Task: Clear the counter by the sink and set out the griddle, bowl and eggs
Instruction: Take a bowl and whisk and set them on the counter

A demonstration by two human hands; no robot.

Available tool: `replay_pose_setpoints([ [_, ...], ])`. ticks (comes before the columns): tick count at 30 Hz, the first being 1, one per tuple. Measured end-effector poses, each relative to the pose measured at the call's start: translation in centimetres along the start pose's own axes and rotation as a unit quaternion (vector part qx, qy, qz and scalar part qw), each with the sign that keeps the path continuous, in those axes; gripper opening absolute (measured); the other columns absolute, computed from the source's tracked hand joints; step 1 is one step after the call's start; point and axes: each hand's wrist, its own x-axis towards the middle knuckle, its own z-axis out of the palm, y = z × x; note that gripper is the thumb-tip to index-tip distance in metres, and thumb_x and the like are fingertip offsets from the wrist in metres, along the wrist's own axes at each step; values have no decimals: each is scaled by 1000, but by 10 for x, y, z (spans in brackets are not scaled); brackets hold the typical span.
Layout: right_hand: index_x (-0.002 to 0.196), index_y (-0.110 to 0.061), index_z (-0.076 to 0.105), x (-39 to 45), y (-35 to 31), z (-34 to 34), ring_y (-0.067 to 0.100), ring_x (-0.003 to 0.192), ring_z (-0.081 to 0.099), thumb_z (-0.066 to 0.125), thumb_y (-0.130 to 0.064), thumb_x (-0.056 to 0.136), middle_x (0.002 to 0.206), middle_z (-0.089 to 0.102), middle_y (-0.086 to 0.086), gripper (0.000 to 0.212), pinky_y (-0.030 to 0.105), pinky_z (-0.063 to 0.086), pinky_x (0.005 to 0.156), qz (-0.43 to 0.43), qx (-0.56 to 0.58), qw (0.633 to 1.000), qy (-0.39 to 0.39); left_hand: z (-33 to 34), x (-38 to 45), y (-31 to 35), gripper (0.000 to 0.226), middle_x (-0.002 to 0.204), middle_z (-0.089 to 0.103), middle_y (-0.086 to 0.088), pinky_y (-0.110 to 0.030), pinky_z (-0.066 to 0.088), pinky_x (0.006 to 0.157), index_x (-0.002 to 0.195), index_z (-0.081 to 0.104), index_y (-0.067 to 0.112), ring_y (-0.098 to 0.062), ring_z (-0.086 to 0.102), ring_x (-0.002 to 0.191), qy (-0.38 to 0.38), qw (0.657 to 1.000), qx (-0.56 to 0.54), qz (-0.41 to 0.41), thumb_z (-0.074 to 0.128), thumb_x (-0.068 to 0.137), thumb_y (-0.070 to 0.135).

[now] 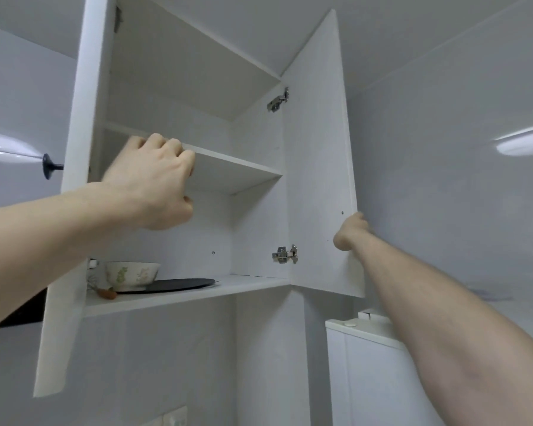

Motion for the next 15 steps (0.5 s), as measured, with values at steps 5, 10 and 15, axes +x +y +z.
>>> replay_pose_setpoints([
  [5, 152, 9, 10, 17, 9, 9, 30, 122, 51, 57, -11, 86, 146, 31, 19, 84, 34, 44, 67, 36, -18, 998, -48, 3, 0, 0, 46, 128, 56, -7, -41, 39, 102, 121, 53, 21, -29, 48, 123, -17, 1000, 12, -3, 55, 84, 47],
  [10, 156, 2, 3, -10, -15, 8, 35, 130, 41, 56, -12, 87, 152, 23, 19, 88, 40, 48, 83, 24, 8, 999, -39, 5, 0, 0, 46, 127, 55, -7, -42, 40, 101, 121, 51, 20, -28, 47, 123, -35, 999, 21, -1, 53, 83, 47],
  [15, 149, -7, 25, -46, -63, 22, 40, 133, 44, 61, -13, 89, 148, 29, 16, 71, 41, 46, 97, -85, 118, 988, -50, 7, 4, 6, 45, 129, 54, -10, -43, 39, 99, 122, 51, 17, -31, 48, 123, -63, 998, 6, -4, 56, 85, 42],
])
